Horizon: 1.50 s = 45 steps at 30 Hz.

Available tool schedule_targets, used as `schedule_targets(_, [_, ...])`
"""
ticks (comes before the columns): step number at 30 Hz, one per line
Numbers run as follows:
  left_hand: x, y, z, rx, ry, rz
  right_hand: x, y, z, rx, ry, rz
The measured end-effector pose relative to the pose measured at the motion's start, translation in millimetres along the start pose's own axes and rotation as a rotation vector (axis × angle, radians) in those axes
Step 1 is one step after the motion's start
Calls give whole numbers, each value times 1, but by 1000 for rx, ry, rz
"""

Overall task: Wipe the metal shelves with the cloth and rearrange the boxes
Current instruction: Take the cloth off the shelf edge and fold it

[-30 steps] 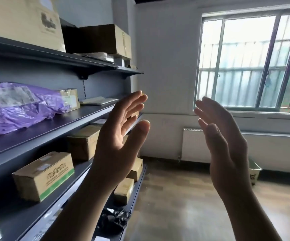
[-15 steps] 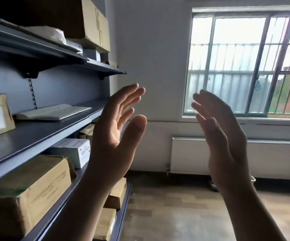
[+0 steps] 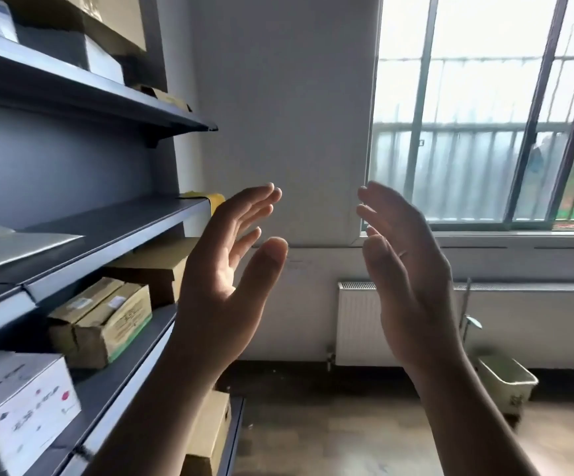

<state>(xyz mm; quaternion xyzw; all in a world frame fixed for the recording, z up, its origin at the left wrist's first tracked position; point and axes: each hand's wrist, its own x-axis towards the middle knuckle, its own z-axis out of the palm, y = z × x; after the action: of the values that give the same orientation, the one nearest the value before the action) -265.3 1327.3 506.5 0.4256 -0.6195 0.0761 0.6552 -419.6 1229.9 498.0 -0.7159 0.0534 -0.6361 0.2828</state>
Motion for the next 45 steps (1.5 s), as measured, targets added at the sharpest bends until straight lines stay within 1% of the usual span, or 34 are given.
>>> schedule_targets(3, [44,-68,25,26,-4,-37,39,75,5,-14,-14,32])
schedule_targets(5, [84,-126,45,30,17,-63,80,136,8,-11,-11,36])
schedule_targets(9, [142,-225,70,52,27,-85,145,243,29,0,-7,66])
schedule_targets(12, [178,-291,76,67,3,-122,182,310,58,17,-31,116])
schedule_targets(16, [224,-382,83,44,41,-134,229,394,89,6,-47,101])
schedule_targets(20, [260,-483,91,11,19,-105,266,482,123,-3,-17,83])
schedule_targets(25, [327,-595,88,-39,81,-81,330,580,177,-24,-14,68])
schedule_targets(30, [389,-676,99,-32,61,-76,383,658,203,-38,-10,56])
schedule_targets(34, [417,-733,101,19,45,-65,418,721,221,11,-6,74])
schedule_targets(38, [435,-786,94,96,95,-84,446,788,249,155,-54,89])
schedule_targets(41, [447,-823,88,156,164,-109,468,838,281,289,-104,107])
schedule_targets(45, [464,-857,83,325,277,-145,500,893,325,477,-207,126])
